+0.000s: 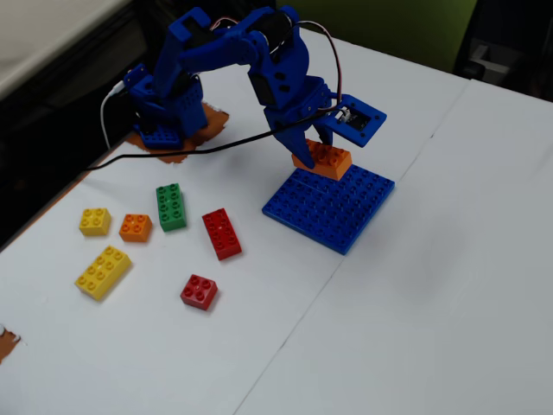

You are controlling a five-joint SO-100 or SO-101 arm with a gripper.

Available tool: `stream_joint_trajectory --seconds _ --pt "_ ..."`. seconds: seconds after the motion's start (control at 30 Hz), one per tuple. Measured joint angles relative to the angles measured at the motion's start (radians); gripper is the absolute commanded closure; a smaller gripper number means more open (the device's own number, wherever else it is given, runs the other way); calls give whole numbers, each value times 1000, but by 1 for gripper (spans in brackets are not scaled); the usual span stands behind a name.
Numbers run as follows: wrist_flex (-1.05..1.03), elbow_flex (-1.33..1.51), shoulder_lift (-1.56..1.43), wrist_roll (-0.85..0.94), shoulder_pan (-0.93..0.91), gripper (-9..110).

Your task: Pick up the 2x4 orange block and go up the 8x8 blue block.

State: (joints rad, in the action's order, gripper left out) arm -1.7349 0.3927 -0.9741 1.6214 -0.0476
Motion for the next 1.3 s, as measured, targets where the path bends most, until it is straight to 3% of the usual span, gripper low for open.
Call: stream_joint_trajectory --seconds 1.3 --pt "-6 0 0 -28 6 101"
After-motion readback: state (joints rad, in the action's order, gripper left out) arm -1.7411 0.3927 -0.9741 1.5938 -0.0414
